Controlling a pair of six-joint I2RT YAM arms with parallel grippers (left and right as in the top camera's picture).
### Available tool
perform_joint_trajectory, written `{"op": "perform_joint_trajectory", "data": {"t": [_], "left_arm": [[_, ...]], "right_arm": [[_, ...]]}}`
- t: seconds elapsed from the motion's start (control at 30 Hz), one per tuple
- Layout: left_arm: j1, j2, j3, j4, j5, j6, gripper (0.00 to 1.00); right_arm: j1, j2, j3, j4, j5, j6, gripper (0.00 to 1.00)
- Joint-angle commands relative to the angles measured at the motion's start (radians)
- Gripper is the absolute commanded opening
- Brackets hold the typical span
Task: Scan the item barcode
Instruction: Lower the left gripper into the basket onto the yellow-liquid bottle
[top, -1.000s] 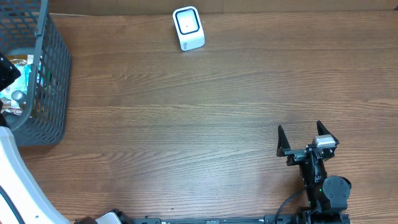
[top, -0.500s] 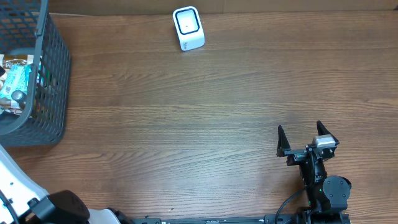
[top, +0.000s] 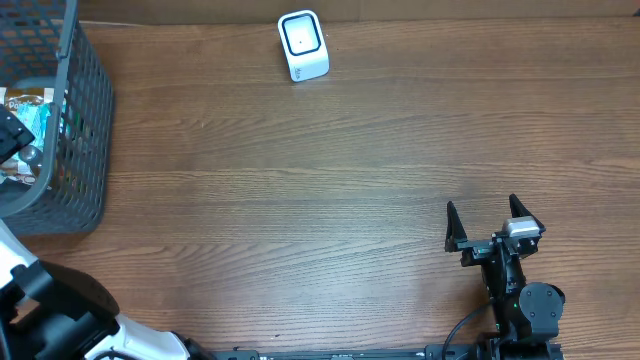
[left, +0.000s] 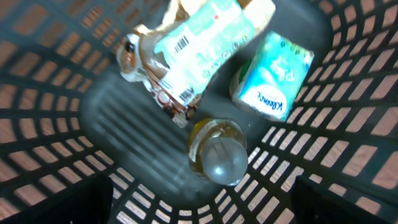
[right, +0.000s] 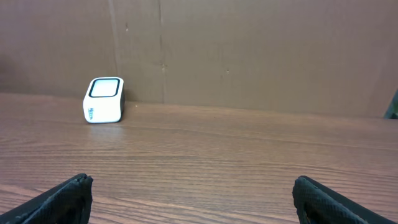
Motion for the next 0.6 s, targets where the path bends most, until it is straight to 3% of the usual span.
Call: {"op": "perform_joint_trajectory", "data": {"t": [0.0, 0.57], "left_arm": [[0.003, 0.035, 0.014, -0.011, 0.036, 0.029, 0.96], [0.002, 0.154, 0.012, -0.032, 0.039, 0.029, 0.98]], "right_arm": [[-0.002, -0.008, -0.01, 0.003, 0.008, -0.001, 1.0], [-0.002, -0.008, -0.01, 0.003, 0.008, -0.001, 1.0]]}}
